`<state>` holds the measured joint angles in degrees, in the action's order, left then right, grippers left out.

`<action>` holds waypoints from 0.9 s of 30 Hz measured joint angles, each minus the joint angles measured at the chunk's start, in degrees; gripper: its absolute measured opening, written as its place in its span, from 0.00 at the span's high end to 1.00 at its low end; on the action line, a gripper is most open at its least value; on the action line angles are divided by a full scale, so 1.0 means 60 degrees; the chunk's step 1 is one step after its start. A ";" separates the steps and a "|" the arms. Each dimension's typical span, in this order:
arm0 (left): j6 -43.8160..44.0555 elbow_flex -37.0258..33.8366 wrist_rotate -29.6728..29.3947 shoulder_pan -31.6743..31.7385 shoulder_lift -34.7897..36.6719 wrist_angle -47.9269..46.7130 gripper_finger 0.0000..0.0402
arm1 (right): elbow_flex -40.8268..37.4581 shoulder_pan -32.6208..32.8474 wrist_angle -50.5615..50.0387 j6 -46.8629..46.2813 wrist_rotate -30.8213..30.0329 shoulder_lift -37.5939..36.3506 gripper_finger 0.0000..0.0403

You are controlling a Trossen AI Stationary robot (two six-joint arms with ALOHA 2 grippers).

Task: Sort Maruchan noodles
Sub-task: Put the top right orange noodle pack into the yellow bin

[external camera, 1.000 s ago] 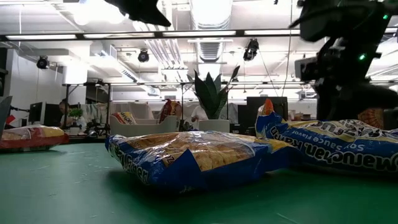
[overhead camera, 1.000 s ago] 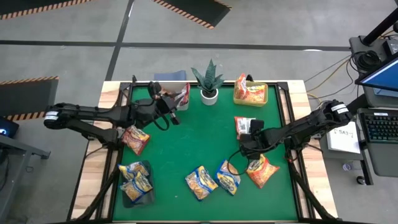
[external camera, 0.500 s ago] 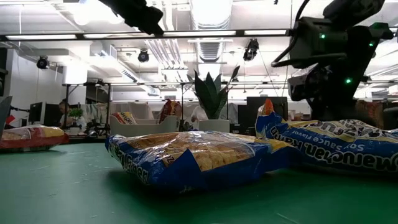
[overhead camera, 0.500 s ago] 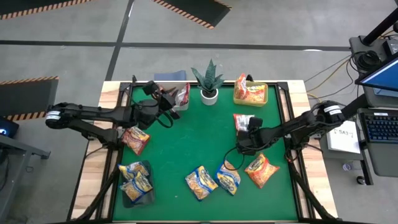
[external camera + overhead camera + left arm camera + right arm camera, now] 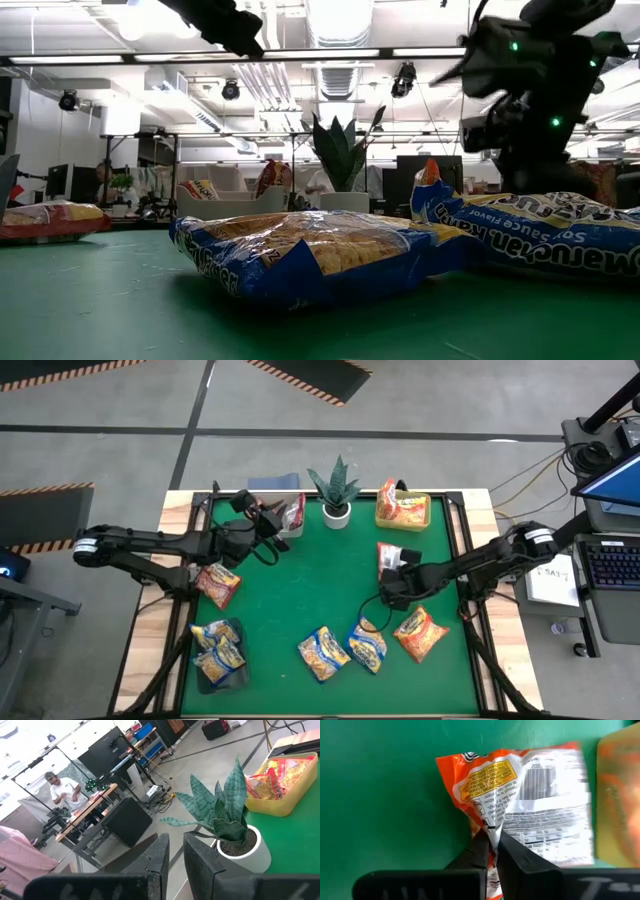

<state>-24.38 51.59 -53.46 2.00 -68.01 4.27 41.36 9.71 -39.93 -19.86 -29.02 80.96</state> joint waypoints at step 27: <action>-0.0033 0.0000 0.0009 0.0000 -0.0007 -0.0004 0.90 | 0.1278 -0.6098 0.0264 -0.3943 0.3921 -0.5355 0.98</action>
<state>-24.58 51.59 -53.41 2.00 -68.05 4.25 49.02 -26.88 -38.34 -43.52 -5.50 48.84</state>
